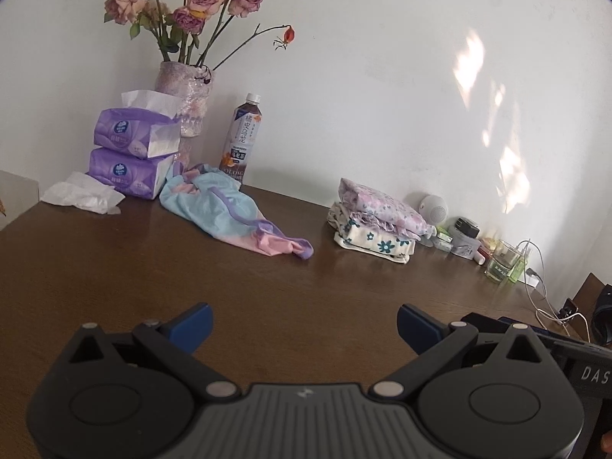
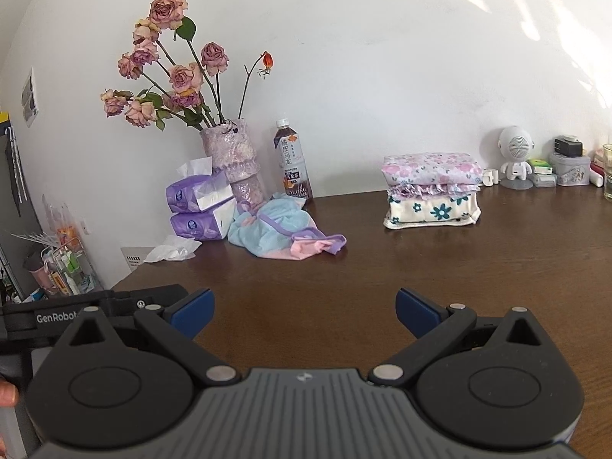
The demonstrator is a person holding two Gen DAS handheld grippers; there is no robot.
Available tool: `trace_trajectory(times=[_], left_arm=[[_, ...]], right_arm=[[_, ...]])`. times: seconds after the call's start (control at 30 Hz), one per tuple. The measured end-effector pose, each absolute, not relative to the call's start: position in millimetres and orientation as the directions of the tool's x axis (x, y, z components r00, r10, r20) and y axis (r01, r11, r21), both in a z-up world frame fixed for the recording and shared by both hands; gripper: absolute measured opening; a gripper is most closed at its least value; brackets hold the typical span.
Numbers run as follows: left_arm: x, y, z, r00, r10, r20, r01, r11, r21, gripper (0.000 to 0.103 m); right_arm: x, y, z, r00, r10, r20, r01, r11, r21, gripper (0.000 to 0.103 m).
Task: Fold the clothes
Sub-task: 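Move both open grippers toward the blue-pink mesh garment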
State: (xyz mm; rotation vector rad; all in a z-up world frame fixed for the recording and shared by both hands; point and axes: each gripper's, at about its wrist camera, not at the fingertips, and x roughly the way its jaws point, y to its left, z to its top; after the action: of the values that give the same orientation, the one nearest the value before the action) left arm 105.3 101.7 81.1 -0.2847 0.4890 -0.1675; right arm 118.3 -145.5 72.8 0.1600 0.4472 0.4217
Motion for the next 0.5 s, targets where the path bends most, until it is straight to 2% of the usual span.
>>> trace_trajectory(times=[0.13,0.33,0.5], left_arm=[[124.3,112.6,82.9,0.859,-0.241,-0.452,0.092,0.941,-0.327,0.103],[158.4,122.3,79.4,0.831,-0.251,-0.497,0.073,0.934,-0.349,0.103],[181.3,125.9,81.9,0.85,-0.214,-0.482,0.052,0.944,-0.326,0.103]], right_arm=[[132.6,-137.0,78.4,0.821,0.443,-0.361,-0.371,0.894,0.252,0.103],[163.2,-124.9,79.4,0.802,0.464,-0.376,-0.394,0.884,0.25,0.103],[190.1,-116.1,74.8,0.792,0.461,-0.4,-0.395,0.887,0.241,0.103]])
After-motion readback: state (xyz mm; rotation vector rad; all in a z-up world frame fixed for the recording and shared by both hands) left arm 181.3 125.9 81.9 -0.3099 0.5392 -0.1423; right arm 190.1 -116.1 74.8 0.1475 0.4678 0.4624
